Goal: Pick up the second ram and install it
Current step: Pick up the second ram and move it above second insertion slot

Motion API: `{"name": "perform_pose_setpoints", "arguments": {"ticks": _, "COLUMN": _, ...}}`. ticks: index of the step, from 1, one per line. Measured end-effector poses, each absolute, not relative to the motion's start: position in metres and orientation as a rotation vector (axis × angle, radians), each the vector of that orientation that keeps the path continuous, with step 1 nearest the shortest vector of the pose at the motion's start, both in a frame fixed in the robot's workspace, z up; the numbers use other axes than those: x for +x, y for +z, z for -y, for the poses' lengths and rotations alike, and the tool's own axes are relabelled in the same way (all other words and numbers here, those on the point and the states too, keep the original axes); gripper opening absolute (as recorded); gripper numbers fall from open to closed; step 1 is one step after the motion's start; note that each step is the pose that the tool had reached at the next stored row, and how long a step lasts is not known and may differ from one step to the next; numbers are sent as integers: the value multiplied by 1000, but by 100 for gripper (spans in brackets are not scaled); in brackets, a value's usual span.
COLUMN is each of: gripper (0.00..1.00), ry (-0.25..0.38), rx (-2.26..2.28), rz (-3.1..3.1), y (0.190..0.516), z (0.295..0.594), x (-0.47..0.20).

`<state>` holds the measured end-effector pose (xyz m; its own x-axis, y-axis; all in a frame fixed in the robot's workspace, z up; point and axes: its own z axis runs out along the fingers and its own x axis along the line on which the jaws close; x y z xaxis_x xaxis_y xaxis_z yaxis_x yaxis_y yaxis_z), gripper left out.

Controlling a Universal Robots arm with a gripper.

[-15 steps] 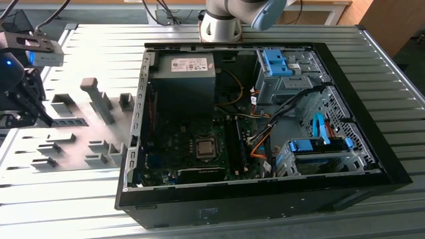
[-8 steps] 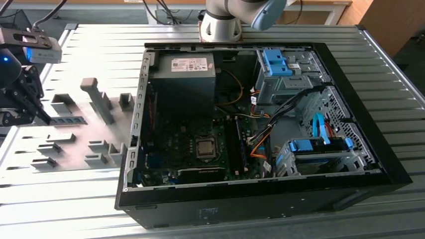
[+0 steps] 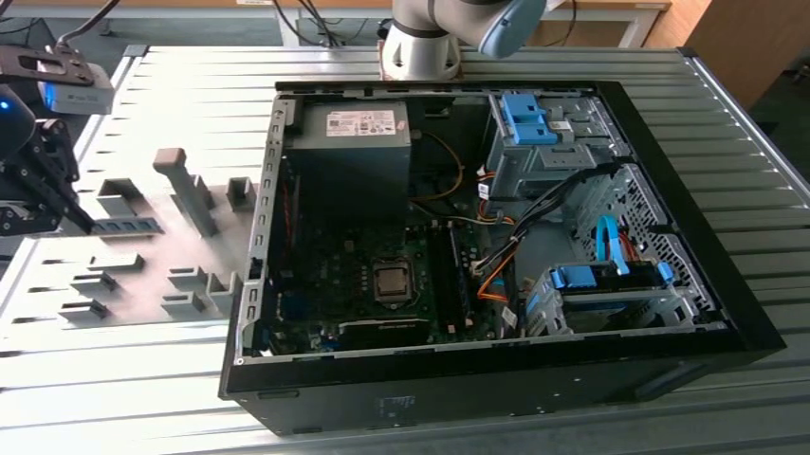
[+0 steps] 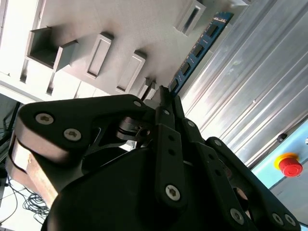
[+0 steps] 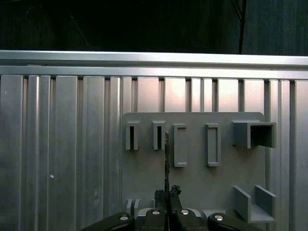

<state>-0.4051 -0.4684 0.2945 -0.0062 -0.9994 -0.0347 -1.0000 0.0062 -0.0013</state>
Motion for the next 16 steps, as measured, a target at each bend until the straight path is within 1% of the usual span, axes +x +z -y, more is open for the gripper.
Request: {"name": "perform_pose_setpoints", "arguments": {"ticks": 16, "gripper": 14, "ry": 37, "rx": -2196, "rz": -2210, "y": 309, "z": 468, "x": -405}}
